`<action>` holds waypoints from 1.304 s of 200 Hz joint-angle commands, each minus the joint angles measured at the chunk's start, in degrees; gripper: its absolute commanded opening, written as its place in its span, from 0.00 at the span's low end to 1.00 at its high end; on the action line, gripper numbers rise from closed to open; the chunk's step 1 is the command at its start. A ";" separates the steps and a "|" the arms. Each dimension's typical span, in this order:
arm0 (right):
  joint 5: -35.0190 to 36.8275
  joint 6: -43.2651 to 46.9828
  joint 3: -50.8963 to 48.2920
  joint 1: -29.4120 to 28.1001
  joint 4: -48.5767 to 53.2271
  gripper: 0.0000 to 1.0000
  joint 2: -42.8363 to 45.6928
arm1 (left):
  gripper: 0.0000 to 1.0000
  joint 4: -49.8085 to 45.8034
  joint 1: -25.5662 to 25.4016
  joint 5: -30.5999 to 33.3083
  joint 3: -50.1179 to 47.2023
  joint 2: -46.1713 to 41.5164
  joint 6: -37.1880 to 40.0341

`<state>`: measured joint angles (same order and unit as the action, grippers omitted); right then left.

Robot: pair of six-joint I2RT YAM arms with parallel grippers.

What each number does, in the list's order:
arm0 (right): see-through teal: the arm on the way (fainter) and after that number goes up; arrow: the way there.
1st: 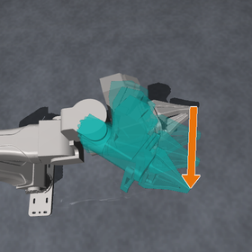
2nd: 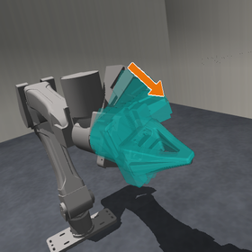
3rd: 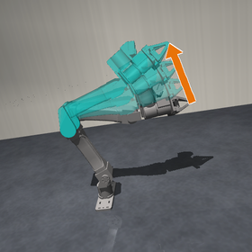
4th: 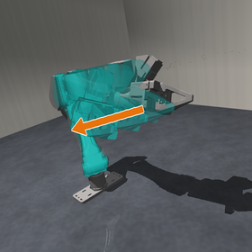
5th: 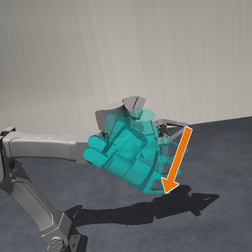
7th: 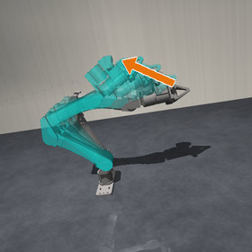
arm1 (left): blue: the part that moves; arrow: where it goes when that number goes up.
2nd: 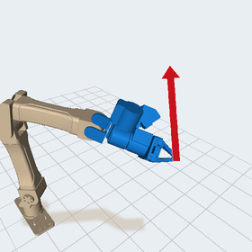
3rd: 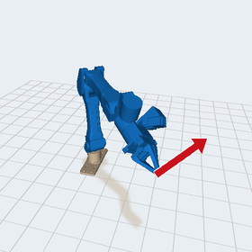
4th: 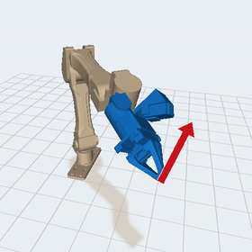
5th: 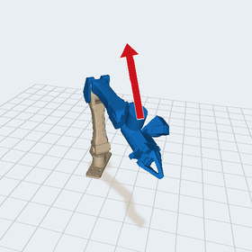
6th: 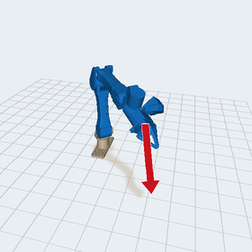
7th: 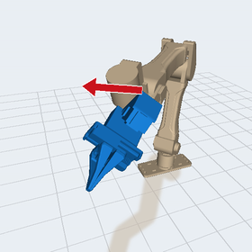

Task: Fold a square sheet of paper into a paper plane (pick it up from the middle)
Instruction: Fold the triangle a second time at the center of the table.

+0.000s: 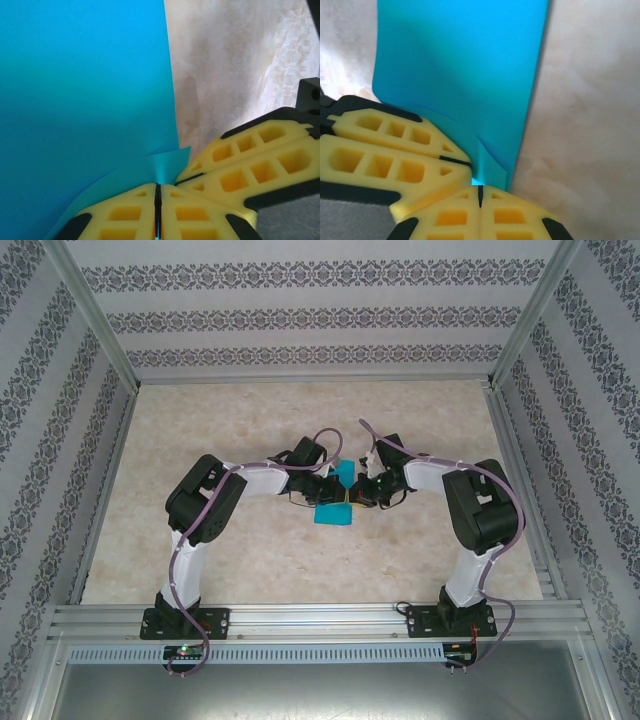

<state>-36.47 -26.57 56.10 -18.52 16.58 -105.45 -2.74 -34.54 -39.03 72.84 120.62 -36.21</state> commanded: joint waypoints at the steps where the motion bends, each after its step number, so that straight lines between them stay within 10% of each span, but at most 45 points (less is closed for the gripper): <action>1: 1.38 1.86 1.74 -0.50 1.09 0.00 -1.53 | 0.12 -1.84 -0.44 2.05 -1.37 -0.03 0.78; 261: 11.26 10.31 2.46 -0.57 8.81 0.00 -6.26 | 0.14 -0.37 5.25 1.85 -1.54 -0.82 -0.36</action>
<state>-33.74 -18.17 59.90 -18.92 20.99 -108.01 -4.21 -31.00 -38.54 72.44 119.74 -35.97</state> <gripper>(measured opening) 0.049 0.137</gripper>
